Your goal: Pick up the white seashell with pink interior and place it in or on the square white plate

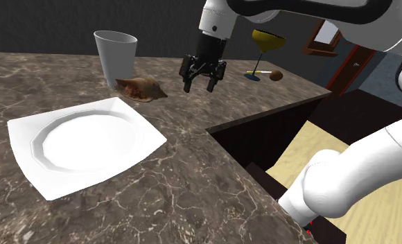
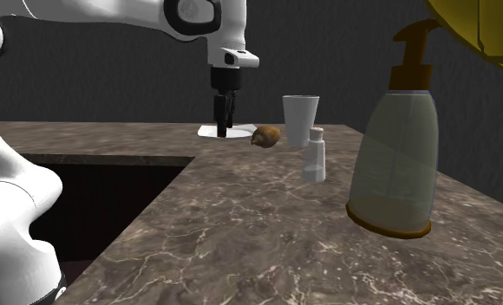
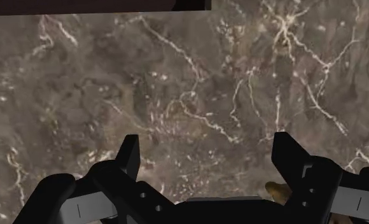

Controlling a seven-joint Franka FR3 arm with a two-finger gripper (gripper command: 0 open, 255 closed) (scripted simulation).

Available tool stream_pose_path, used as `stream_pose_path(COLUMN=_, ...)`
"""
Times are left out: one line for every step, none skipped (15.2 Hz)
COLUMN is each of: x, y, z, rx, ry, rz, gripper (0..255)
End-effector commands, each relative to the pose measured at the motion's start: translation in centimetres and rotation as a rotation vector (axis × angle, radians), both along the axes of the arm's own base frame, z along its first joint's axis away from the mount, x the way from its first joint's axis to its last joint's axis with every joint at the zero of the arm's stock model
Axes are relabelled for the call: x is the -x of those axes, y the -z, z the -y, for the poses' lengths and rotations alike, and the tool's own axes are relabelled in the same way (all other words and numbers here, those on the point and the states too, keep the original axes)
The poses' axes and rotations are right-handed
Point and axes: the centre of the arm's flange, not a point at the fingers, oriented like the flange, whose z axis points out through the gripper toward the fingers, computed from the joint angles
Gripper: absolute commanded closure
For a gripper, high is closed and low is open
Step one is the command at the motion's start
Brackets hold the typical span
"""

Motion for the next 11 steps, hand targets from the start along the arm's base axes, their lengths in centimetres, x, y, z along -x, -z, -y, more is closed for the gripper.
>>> stream_pose_path(x=-1.7, y=-0.4, z=-1.9, rx=0.003, ry=0.002, rz=0.003, gripper=0)
stream_pose_path(x=-2.6, y=-0.6, z=-2.9, rx=0.005, ry=0.003, rz=0.004, gripper=0)
stream_pose_path(x=-3.5, y=-0.7, z=-3.9, rx=0.007, ry=0.003, rz=0.005, gripper=0)
stream_pose_path(x=-4.3, y=-0.8, z=-4.9, rx=0.009, ry=0.003, rz=0.007, gripper=0)
stream_pose_path(x=-5.2, y=-0.9, z=-5.9, rx=0.011, ry=0.004, rz=0.008, gripper=0)
stream_pose_path(x=-6.1, y=-1.0, z=-6.9, rx=0.013, ry=0.004, rz=0.009, gripper=0)
stream_pose_path(x=-7.0, y=-1.2, z=-7.9, rx=0.015, ry=0.005, rz=0.011, gripper=0)
stream_pose_path(x=-7.8, y=-1.3, z=-8.9, rx=0.017, ry=0.005, rz=0.012, gripper=0)
stream_pose_path(x=-8.7, y=-1.4, z=-9.9, rx=0.019, ry=0.006, rz=0.013, gripper=0)
stream_pose_path(x=-9.6, y=-1.5, z=-10.9, rx=0.021, ry=0.006, rz=0.014, gripper=0)
stream_pose_path(x=-10.3, y=-1.6, z=-11.8, rx=0.023, ry=0.007, rz=0.016, gripper=0)
